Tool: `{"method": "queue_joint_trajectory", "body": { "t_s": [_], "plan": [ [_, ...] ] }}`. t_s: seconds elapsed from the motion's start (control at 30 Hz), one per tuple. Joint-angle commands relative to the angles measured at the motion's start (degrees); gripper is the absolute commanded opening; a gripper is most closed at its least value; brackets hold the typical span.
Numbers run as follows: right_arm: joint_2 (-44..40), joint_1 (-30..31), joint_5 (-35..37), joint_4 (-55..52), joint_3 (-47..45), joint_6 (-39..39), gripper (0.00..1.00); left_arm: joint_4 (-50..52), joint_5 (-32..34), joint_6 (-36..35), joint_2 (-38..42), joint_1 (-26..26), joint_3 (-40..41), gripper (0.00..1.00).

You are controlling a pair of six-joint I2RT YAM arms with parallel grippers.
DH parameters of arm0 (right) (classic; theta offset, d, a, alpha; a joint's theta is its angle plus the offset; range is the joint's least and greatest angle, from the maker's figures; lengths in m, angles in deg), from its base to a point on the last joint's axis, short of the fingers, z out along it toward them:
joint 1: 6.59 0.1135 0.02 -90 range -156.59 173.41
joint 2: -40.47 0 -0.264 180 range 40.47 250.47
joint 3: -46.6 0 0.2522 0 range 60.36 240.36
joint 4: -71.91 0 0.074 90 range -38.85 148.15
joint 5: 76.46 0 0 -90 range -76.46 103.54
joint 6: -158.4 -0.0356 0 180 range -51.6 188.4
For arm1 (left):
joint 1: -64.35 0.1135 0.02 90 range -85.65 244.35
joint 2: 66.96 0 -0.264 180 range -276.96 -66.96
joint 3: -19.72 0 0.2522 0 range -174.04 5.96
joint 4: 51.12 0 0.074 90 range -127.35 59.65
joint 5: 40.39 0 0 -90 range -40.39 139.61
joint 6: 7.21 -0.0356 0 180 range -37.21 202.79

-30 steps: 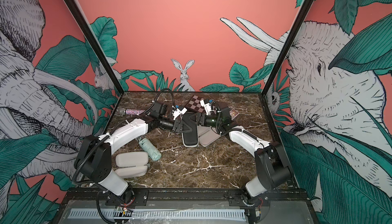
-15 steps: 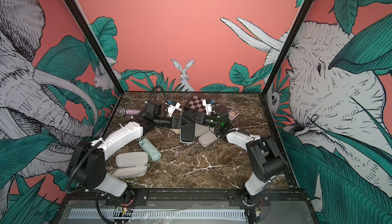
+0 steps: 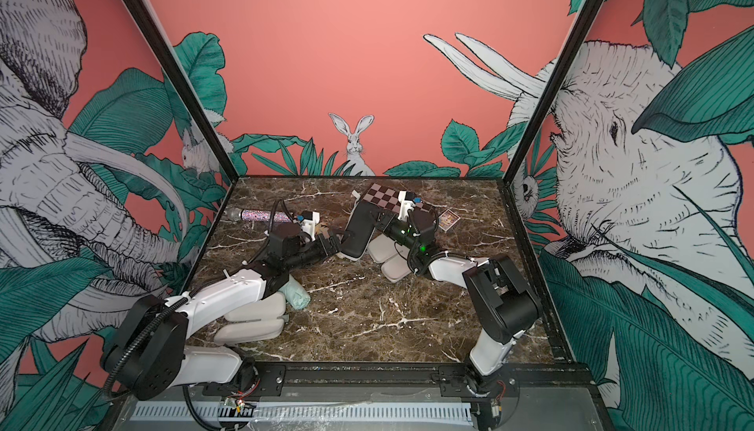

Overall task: Put umbrellas into zippered umbrella sleeves
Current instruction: Adjust the umbrella sleeve.

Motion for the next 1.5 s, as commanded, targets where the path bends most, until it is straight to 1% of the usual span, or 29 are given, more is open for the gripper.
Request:
{"method": "queue_joint_trajectory", "body": {
  "t_s": [0.0,0.03,0.1,0.17,0.2,0.23,0.3,0.33,0.47,0.57,0.63,0.77,0.8,0.83,0.87,0.9,0.97,1.0,1.1,1.13,1.17,1.2,1.27,1.3,1.33,1.4,1.47],
  "plan": [
    [0.3,0.8,3.9,9.2,2.5,-7.8,0.10,-10.8,2.5,5.6,0.5,-1.7,0.4,0.97],
    [0.2,0.9,3.9,9.3,2.9,-8.2,0.10,-11.9,2.6,5.7,0.3,-2.4,0.3,0.94],
    [0.2,1.0,4.0,9.6,3.3,-9.4,0.10,-14.0,3.7,6.5,0.5,-2.9,1.1,0.87],
    [-0.3,1.0,4.1,8.7,3.5,-10.7,0.11,-16.9,5.1,7.7,0.9,-2.8,2.1,0.73],
    [-0.6,1.1,4.2,8.0,3.4,-11.3,0.13,-17.1,5.4,7.9,1.2,-2.9,2.0,0.69],
    [-0.9,1.0,4.3,6.9,3.5,-11.7,0.14,-16.4,5.3,8.0,1.3,-2.9,1.3,0.68],
    [-1.4,1.1,4.2,5.3,3.5,-11.9,0.16,-15.6,2.7,7.8,0.5,-2.9,-0.8,0.69],
    [-1.5,1.1,4.5,5.5,3.4,-13.3,0.16,-16.4,1.7,8.4,-0.1,-3.0,-1.4,0.70],
    [-1.9,1.2,7.0,6.6,2.2,-14.5,0.16,-18.1,1.1,10.7,-1.0,-3.2,-1.9,0.80],
    [-1.8,1.2,9.1,7.9,1.6,-15.2,0.15,-18.2,0.8,10.8,-1.1,-3.7,-1.6,0.81],
    [-1.4,1.2,9.2,8.3,1.9,-15.8,0.15,-19.1,1.0,11.0,-1.4,-4.0,-1.6,0.76],
    [0.3,1.5,9.7,10.5,1.9,-18.4,0.15,-21.5,-0.1,11.9,-3.1,-4.4,-2.7,0.60],
    [0.7,1.6,9.8,11.3,1.7,-19.3,0.15,-22.3,-0.3,12.3,-3.6,-4.4,-2.8,0.59],
    [0.9,1.6,10.0,11.9,1.5,-20.1,0.15,-23.2,-0.7,13.0,-4.2,-4.4,-2.8,0.66],
    [1.2,1.7,10.3,12.7,1.0,-20.9,0.15,-23.7,-1.3,13.4,-4.7,-4.5,-3.0,0.78],
    [1.5,1.7,10.7,13.6,0.7,-22.0,0.15,-23.8,-1.8,13.4,-5.0,-4.5,-3.1,0.83],
    [2.0,1.7,11.7,15.8,0.1,-23.6,0.14,-22.7,-2.4,12.6,-5.0,-5.0,-3.1,0.84],
    [2.0,1.7,11.9,16.1,-0.1,-24.0,0.13,-22.4,-2.5,12.2,-4.9,-5.0,-2.9,0.80],
    [1.6,1.7,11.2,14.6,0.2,-23.3,0.15,-21.9,-2.1,11.5,-3.9,-5.0,-1.9,0.52],
    [1.4,1.7,10.9,14.0,0.1,-22.7,0.18,-21.4,-1.2,11.0,-3.2,-5.0,-1.5,0.45],
    [0.9,1.7,10.7,13.4,-0.4,-22.1,0.25,-20.3,-0.1,10.2,-2.5,-4.9,-1.4,0.40],
    [0.4,1.7,10.4,12.7,-0.9,-21.2,0.32,-18.9,0.4,9.4,-1.8,-4.8,-1.5,0.39],
    [-1.9,1.6,8.8,9.4,-2.5,-17.5,0.56,-15.4,1.0,7.9,-0.7,-4.6,-2.6,0.36],
    [-3.4,1.6,7.4,7.1,-3.3,-14.3,0.63,-14.8,1.4,8.1,-0.7,-4.6,-2.9,0.34],
    [-4.7,1.7,5.5,3.9,-4.4,-8.4,0.69,-14.8,1.8,8.8,-1.0,-4.4,-3.3,0.33],
    [-10.1,2.1,3.7,-5.9,-7.3,2.8,0.71,-14.9,2.9,10.7,-1.8,-4.0,-3.6,0.31],
    [-15.0,3.6,5.3,-11.3,-11.6,11.9,0.72,-16.1,3.4,11.4,-2.7,-3.7,-3.8,0.30]
  ]
}}
